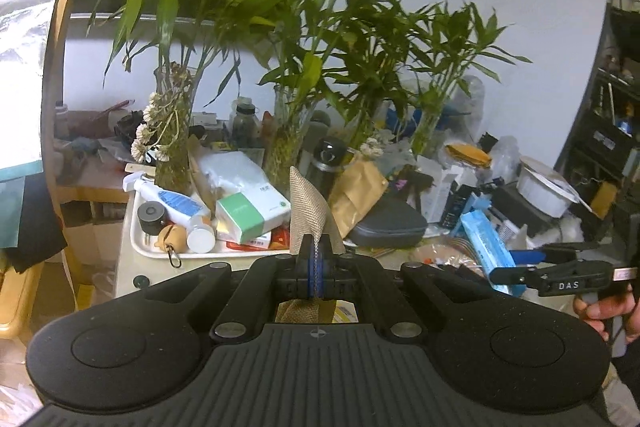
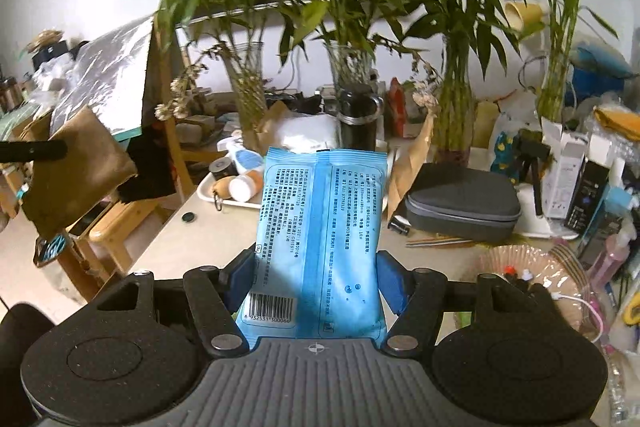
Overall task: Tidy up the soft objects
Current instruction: 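Carry the blue packet toward the box with the right tool while the left tool drops the tan fabric in, then lower the blue packet into the box and open the right tool, then move the right tool toward the white plastic strip on the table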
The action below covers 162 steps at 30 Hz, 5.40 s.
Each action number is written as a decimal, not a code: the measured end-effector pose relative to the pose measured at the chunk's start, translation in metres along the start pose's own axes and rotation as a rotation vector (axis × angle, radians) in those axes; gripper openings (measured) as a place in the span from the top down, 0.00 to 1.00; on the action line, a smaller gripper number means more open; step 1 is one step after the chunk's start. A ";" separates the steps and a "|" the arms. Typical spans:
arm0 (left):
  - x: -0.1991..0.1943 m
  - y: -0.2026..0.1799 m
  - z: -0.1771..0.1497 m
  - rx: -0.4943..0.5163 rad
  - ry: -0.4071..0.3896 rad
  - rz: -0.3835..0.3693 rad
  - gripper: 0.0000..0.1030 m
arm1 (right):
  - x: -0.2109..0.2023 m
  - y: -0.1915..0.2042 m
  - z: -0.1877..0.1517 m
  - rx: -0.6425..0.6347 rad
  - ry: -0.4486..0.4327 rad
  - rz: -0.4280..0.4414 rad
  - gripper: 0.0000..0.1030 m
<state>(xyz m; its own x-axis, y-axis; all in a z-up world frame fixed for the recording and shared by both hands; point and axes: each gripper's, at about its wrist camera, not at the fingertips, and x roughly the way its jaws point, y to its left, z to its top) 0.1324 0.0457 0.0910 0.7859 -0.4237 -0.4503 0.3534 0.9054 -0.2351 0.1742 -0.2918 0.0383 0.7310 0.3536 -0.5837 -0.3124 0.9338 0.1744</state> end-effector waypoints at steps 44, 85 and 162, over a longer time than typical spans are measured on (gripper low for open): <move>-0.026 -0.039 -0.103 0.119 0.160 0.106 0.56 | -0.053 0.038 -0.067 -0.044 0.017 0.105 0.34; -0.024 -0.045 -0.114 0.136 0.103 0.120 0.36 | -0.030 0.034 -0.080 -0.048 0.083 0.070 0.00; 0.142 0.097 -0.084 -0.114 0.050 0.281 0.35 | 0.150 -0.059 -0.019 0.095 0.021 -0.071 0.01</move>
<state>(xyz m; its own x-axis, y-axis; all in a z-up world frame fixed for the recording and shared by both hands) 0.2353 0.0711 -0.0677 0.8180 -0.1605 -0.5523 0.0646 0.9798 -0.1891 0.2905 -0.2950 -0.0743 0.7360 0.2858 -0.6138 -0.2006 0.9579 0.2054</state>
